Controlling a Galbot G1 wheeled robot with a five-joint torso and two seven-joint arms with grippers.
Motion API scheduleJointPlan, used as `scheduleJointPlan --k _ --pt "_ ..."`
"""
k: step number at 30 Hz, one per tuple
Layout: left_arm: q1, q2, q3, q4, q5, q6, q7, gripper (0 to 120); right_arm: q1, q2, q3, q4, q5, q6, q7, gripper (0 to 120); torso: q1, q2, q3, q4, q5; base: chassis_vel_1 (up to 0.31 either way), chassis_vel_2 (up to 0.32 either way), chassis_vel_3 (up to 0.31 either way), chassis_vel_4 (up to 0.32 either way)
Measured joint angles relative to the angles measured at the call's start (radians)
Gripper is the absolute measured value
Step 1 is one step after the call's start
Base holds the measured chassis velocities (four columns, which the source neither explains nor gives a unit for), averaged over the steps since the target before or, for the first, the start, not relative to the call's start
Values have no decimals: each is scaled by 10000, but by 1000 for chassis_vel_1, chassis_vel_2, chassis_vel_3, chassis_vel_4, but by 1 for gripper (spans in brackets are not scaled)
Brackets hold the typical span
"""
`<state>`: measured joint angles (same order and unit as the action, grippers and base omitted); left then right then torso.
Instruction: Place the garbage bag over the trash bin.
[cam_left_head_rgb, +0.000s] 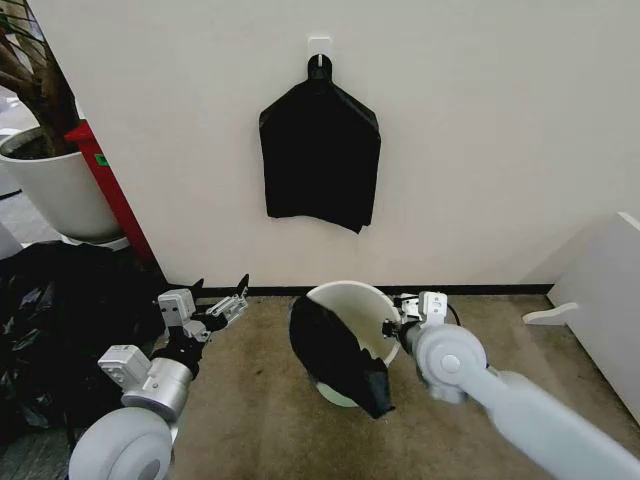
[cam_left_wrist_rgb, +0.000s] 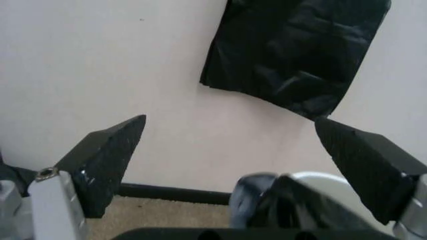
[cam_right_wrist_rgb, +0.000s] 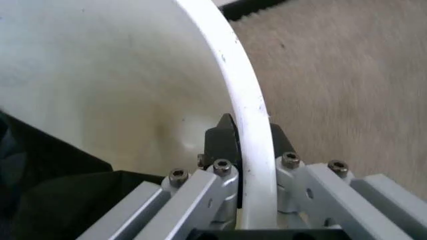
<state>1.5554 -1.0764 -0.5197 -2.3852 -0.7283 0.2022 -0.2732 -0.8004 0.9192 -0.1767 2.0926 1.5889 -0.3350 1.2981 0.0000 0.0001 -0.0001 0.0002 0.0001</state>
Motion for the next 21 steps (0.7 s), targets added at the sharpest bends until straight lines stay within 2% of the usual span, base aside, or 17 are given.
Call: scheduleJointPlan --k 2,5,12,14,21 --pt "74 -53 -29 3 56 -37 4 100 -227 421 120 176 89 758 689 0 0 0 0 0 0 0 0 0 0" --pt "193 -103 -108 25 114 -108 7 100 -856 872 304 251 -423 1226 1130 0 0 0 0 1 0 0 0 0 0" --pt "290 -173 -130 149 245 -178 37 100 -1855 1535 326 -10 -2270 1769 1359 0 0 0 0 -4 0 0 0 0 0" --pt "280 -218 -18 222 333 -199 54 100 -2164 2176 448 -303 -3109 2052 1478 0 0 0 1 -2 -1 0 0 0 0" --pt "389 -272 6 224 432 -226 59 100 -2378 2726 469 -707 -3382 2036 1265 0 0 0 1 -2 -2 0 0 0 0"
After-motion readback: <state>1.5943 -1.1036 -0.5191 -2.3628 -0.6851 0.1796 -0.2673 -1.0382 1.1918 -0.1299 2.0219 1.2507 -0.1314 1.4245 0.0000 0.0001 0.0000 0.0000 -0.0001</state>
